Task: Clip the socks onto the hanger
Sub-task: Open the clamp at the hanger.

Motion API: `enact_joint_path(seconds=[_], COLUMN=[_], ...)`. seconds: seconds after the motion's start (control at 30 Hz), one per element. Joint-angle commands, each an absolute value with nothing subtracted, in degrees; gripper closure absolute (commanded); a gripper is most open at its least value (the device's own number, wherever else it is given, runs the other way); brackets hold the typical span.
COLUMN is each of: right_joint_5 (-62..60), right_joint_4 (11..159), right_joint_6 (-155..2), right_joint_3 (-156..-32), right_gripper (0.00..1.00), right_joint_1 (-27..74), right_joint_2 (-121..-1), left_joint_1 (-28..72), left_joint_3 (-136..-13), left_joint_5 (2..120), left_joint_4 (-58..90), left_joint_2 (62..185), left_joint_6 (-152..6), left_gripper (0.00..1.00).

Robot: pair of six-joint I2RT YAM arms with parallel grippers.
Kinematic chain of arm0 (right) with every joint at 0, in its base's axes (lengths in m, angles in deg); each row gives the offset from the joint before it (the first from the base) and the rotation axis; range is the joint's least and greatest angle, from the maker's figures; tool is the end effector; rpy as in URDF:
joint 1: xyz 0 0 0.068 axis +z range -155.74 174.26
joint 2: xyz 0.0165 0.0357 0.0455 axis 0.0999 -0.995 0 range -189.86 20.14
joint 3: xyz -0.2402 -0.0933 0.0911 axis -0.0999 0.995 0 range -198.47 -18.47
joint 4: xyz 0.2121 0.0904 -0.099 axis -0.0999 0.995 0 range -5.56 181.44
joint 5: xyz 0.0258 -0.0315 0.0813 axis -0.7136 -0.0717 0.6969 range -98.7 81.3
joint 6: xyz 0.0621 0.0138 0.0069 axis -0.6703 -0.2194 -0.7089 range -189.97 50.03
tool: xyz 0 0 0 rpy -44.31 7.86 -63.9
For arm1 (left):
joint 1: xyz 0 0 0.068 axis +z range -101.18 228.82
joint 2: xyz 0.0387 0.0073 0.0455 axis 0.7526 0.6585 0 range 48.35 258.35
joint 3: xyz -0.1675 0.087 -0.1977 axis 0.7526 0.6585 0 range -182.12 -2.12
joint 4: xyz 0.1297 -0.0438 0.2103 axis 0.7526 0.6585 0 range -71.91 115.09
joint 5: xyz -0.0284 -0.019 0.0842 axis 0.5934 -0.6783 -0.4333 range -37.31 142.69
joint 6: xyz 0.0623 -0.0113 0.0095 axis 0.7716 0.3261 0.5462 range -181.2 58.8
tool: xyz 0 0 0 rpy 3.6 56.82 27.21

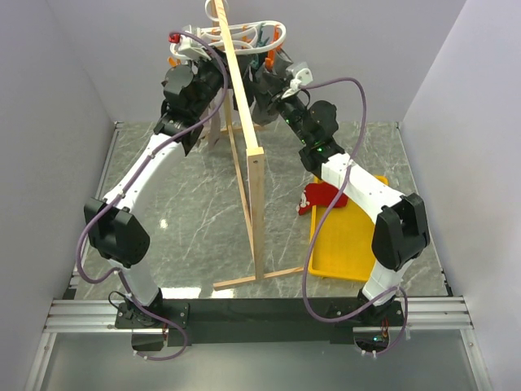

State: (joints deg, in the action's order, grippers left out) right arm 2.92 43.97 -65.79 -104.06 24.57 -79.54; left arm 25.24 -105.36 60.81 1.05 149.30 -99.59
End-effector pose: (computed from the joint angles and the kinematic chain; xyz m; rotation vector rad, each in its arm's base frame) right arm 0.3538 0.2182 0.4299 -0.5077 1.0154 0.5193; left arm 0.3799 -0.1733 0.4832 -0.0385 1.3028 -1.0206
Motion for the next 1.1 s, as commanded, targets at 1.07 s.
enact_joint_path(seconds=[1.07], right_joint_5=[2.90], right_joint_4=[29.34], right_joint_6=[-64.60], right_joint_3=[-112.43], right_gripper=[0.43], right_joint_1=[25.11], right_joint_2=[-87.08], left_joint_1=[26.76], left_joint_3=[-105.92], left_joint_5=[61.92], left_joint_4=[0.25], left_joint_2=[143.71], left_joint_6=[-100.75], left_gripper=[0.71])
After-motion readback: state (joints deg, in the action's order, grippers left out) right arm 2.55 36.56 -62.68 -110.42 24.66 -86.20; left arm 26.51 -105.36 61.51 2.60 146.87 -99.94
